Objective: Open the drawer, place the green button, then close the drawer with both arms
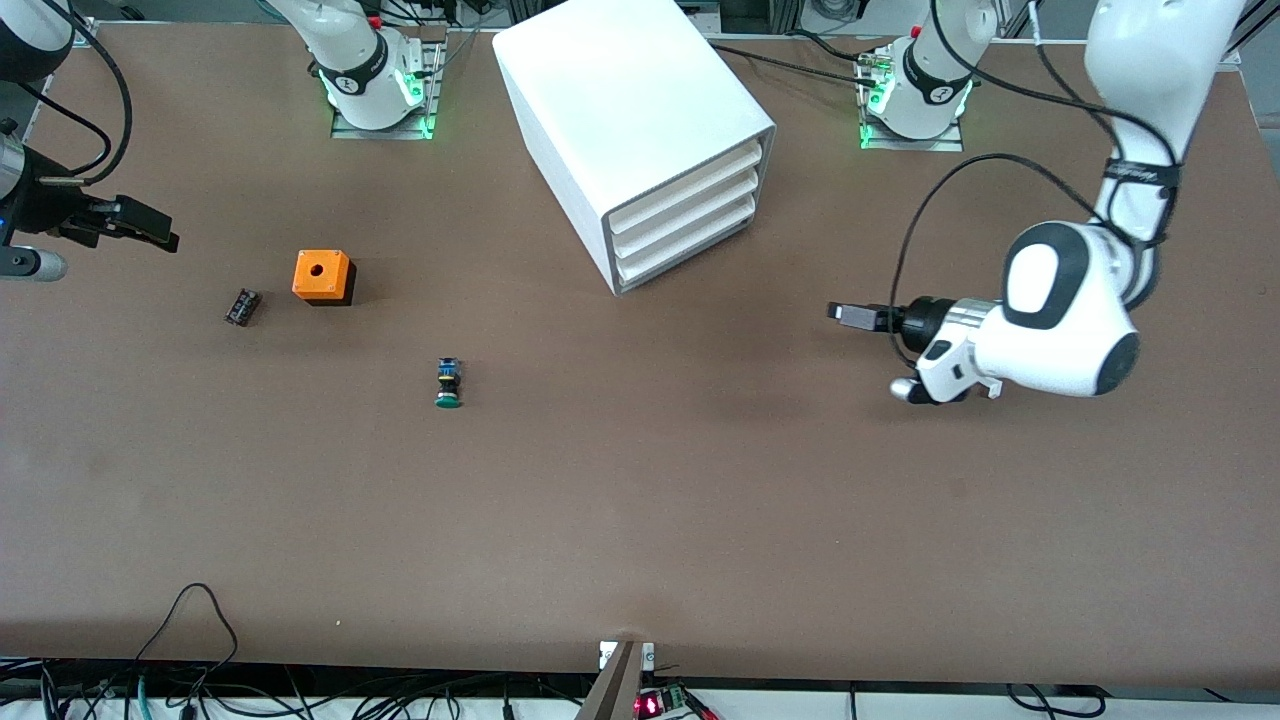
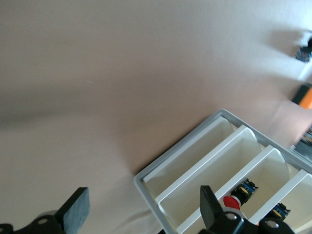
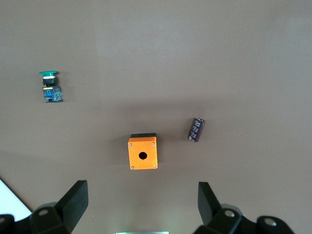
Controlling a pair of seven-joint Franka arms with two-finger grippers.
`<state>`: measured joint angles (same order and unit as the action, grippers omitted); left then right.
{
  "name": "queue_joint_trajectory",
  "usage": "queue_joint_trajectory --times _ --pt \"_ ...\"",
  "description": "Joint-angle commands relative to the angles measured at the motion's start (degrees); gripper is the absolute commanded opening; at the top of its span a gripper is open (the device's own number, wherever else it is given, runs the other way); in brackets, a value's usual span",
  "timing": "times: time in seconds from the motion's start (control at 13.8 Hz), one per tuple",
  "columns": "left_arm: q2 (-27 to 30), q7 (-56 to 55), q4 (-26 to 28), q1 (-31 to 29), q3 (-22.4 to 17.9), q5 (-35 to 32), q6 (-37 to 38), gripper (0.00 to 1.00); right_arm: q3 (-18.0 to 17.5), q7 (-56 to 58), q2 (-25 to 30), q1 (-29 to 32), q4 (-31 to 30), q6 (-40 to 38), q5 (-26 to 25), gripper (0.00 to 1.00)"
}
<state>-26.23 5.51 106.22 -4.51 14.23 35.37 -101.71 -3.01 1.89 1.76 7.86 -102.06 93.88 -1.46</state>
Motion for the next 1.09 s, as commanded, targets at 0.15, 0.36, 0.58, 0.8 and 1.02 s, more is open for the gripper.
queue_joint_trajectory --times 0.15,0.36,0.58,0.8,1.02 --pt "-4.17 18.28 9.07 3.27 2.02 17.06 -6.29 1.00 -0.32 0.22 -1.67 -0.13 1.33 -1.15 0.93 1.00" --pt "-5.06 19.27 13.13 4.95 7.10 23.25 -13.58 1.00 -0.50 0.04 -4.83 -0.65 1.77 0.42 2.85 1.00" --pt "-5.15 19.27 15.23 5.83 9.49 23.34 -14.39 0.94 -0.59 -2.75 -10.09 -5.65 3.70 2.97 3.39 1.00" --pt "-5.15 19.27 17.70 5.92 10.02 24.39 -14.39 0.75 -0.59 -5.41 -12.74 -11.27 4.41 7.35 2.78 1.00" --pt "-5.15 19.19 19.37 6.01 11.25 24.48 -14.65 0.67 -0.59 -5.85 -15.72 -13.83 4.32 11.05 3.47 1.00"
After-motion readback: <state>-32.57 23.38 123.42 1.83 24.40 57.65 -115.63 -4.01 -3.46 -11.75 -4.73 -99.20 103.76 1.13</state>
